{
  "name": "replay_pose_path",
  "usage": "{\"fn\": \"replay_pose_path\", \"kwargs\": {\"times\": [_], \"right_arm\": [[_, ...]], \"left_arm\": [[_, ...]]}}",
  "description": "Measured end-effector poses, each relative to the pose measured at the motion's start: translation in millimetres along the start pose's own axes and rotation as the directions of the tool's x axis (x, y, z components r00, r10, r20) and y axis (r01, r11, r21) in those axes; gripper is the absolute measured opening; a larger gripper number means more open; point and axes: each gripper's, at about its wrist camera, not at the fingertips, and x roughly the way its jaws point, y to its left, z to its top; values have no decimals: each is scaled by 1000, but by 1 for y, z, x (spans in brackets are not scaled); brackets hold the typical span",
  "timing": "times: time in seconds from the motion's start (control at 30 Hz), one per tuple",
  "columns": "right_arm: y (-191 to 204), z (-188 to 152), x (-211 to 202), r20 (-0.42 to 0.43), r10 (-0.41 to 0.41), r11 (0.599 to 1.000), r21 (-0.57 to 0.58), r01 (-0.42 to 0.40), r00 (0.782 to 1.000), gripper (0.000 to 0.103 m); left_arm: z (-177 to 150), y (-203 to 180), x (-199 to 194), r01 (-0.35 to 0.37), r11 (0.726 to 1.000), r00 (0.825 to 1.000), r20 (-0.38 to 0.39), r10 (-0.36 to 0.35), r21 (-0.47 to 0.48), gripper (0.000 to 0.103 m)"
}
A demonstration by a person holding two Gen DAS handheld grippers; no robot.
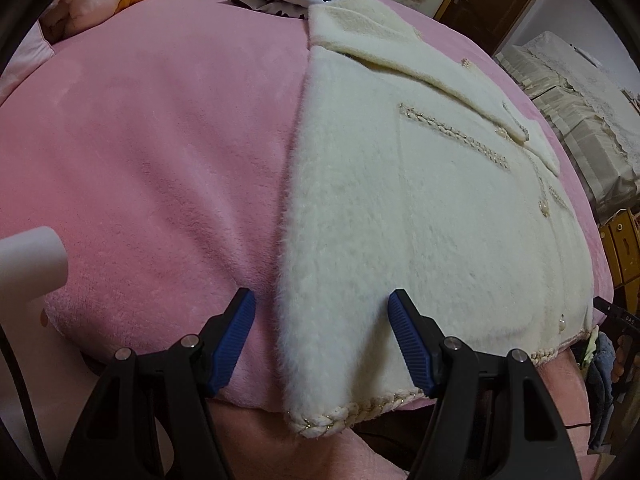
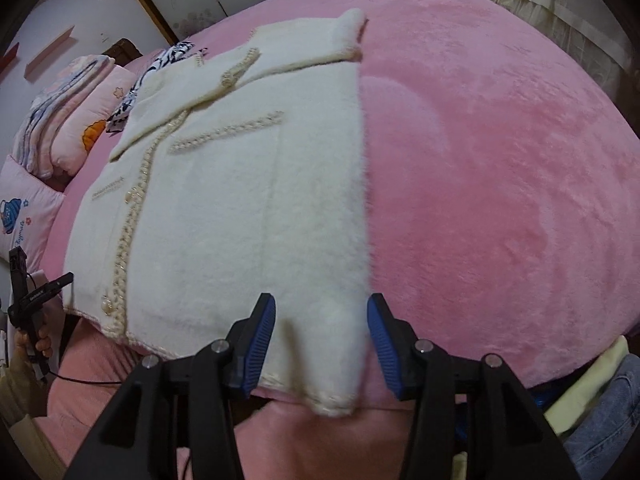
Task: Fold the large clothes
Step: 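Grasp the cardigan hem corners with both tools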
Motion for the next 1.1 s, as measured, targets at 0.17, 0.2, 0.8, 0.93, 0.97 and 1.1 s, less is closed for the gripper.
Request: {"fn": "replay_pose_path", "kwargs": {"times": [0.17,0.2,0.8,0.93,0.97,1.1], "right_arm": [[-23,-11,12,-66,151,986,74,-147,986,48],[-23,-13,18,-87,167,984,74,-161,982,48],[-1,-17,50,-146,239,971,15,-239,960,26],[6,-19,51,-142,201,979,-17,-205,969,24],[8,-19,51,-137,190,981,-20,-194,972,24],[19,-20,47,-122,133,989,-52,-140,984,18]], "left_arm": [[0,6,4,44,999,999,-13,-44,-3,70],[-1,7,5,57,998,998,-15,-57,-10,72],[-16,-15,16,64,992,996,-66,-57,110,80],[-13,-24,22,34,990,996,-90,-22,137,82],[-12,-28,23,16,989,996,-94,-2,146,79],[-7,-45,20,-13,984,991,-127,36,176,19]]}}
